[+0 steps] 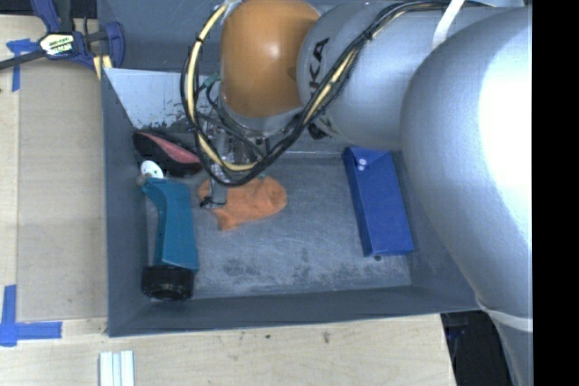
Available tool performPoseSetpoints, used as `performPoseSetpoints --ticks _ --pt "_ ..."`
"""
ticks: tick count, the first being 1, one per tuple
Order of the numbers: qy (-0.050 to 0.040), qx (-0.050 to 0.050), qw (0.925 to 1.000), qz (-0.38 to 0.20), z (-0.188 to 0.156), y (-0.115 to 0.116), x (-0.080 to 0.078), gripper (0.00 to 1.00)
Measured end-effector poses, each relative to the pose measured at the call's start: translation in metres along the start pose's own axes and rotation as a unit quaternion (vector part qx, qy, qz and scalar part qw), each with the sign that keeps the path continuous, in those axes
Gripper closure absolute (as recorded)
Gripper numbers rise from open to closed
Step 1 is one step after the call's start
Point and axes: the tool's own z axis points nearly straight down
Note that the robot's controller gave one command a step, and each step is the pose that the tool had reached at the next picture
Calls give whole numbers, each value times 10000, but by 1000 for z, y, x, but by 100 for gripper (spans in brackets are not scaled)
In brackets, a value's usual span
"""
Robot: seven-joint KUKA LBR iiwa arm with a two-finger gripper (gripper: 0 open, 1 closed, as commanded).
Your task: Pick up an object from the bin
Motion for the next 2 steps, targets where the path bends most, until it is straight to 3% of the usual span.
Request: performPoseSetpoints --ticks 1,2 --pt "-11 1 9989 -460 56 -57 21 0" --pt "11 5 9979 -642 41 -66 22 0"
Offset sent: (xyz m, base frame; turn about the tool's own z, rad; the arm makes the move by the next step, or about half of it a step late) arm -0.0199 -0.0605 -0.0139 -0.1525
